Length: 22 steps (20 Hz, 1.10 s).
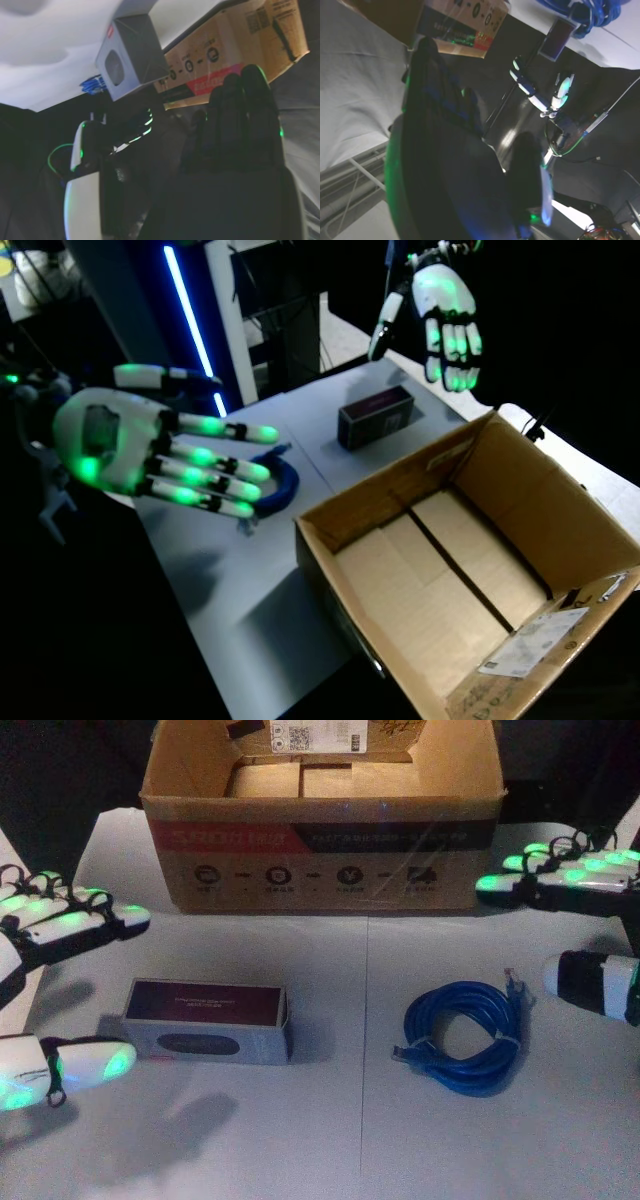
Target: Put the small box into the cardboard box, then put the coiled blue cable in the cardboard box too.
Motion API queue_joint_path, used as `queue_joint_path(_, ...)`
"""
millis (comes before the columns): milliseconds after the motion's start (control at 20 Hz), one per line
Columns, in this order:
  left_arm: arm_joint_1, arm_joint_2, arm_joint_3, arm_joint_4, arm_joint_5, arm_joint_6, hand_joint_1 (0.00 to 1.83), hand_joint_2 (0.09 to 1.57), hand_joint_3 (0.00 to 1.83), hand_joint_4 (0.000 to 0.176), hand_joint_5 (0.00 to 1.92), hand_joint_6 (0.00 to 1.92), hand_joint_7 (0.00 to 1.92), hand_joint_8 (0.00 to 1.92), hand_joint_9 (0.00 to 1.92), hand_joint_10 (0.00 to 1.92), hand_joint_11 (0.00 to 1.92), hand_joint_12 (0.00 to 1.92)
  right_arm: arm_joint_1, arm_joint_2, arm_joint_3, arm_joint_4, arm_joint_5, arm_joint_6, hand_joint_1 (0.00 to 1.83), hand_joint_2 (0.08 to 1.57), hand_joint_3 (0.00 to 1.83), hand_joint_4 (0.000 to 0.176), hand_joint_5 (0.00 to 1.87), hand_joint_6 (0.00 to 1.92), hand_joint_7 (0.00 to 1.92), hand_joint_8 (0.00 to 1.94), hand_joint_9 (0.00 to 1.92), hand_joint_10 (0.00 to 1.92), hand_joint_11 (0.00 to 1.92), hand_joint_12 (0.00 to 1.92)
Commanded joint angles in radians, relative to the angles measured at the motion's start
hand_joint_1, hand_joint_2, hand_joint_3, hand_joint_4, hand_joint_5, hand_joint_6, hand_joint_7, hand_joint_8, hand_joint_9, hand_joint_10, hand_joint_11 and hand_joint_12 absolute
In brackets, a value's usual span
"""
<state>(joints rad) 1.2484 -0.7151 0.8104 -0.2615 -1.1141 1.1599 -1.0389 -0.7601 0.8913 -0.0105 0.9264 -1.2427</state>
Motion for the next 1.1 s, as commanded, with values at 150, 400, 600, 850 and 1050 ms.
queue_joint_path(150, -0.045, -0.030, 0.025, 0.022, -0.090, 0.000, 0.48, 1.00, 0.00, 0.176, 0.30, 0.00, 0.17, 0.00, 0.12, 0.00, 0.00, 0.20, 0.013, -0.009, 0.008, 0.014, 0.115, 0.005, 0.08, 1.44, 0.01, 0.124, 0.31, 0.00, 0.20, 0.00, 0.08, 0.00, 0.00, 0.00)
queue_joint_path(400, -0.198, -0.112, 0.083, 0.127, 0.063, -0.006, 0.65, 0.89, 0.00, 0.176, 0.35, 0.01, 0.28, 0.02, 0.22, 0.02, 0.10, 0.24, 0.013, -0.013, 0.009, 0.013, 0.114, 0.005, 0.21, 1.43, 0.00, 0.122, 0.31, 0.00, 0.19, 0.00, 0.06, 0.00, 0.00, 0.00)
queue_joint_path(600, -0.229, -0.188, 0.141, 0.152, 0.094, -0.101, 0.79, 0.96, 0.01, 0.025, 0.64, 0.02, 0.66, 0.02, 0.69, 0.05, 0.17, 1.44, 0.013, -0.014, 0.010, 0.013, 0.114, 0.005, 0.12, 1.45, 0.00, 0.127, 0.29, 0.00, 0.21, 0.00, 0.08, 0.01, 0.00, 0.00)
queue_joint_path(850, -0.233, -0.208, 0.165, 0.155, 0.095, -0.143, 1.22, 1.20, 0.00, 0.000, 0.83, 0.99, 0.82, 1.45, 0.62, 1.36, 0.59, 1.63, 0.013, -0.015, 0.009, 0.013, 0.114, 0.011, 0.12, 1.46, 0.00, 0.128, 0.30, 0.00, 0.21, 0.00, 0.08, 0.00, 0.00, 0.00)
queue_joint_path(1050, -0.233, -0.203, 0.167, 0.151, 0.071, -0.160, 1.22, 1.16, 0.00, 0.000, 0.93, 0.93, 0.88, 1.33, 0.84, 1.31, 0.78, 1.53, 0.013, -0.014, 0.010, 0.014, 0.114, 0.018, 0.08, 1.46, 0.00, 0.120, 0.31, 0.00, 0.22, 0.00, 0.09, 0.00, 0.00, 0.00)
